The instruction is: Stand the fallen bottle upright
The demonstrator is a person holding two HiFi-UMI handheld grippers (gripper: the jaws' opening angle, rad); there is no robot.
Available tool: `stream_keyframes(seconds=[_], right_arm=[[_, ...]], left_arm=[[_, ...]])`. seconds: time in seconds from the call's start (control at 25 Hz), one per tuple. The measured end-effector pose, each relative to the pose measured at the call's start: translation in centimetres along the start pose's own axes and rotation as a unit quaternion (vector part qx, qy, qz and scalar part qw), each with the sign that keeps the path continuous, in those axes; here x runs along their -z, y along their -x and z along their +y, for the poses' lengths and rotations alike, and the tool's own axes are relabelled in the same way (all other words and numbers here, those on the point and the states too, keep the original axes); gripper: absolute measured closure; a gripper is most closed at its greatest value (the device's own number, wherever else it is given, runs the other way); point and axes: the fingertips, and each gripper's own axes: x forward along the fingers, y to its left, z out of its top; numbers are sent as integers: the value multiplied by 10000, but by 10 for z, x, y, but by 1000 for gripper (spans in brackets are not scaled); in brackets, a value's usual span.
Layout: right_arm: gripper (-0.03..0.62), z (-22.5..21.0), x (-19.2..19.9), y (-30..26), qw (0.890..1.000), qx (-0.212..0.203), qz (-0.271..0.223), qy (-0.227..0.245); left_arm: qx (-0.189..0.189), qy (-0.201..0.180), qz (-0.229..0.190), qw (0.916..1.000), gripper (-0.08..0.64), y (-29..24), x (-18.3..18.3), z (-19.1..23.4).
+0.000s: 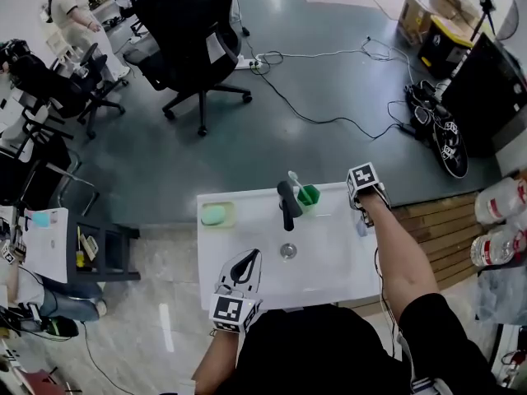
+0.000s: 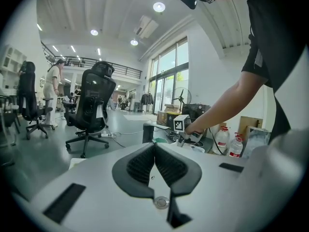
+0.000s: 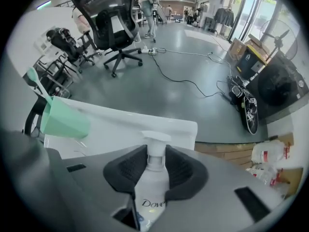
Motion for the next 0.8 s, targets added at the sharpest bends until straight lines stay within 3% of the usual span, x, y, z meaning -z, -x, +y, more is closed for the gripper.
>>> stream_keyframes(seconds=[0.4,0.6,0.8], right_arm=[[466,0,-8,21,9951,29,-922,355],[468,2,-8,49,9847,154,-1618,624],[468,4,2,75,9674,347,-2393,756]], left_arm=[[4,15,49,10000,538,4,7,-4],[94,-2,74,9999,538,-3,8,-14],[28,-11,27,10000,538,-7,3,-10]])
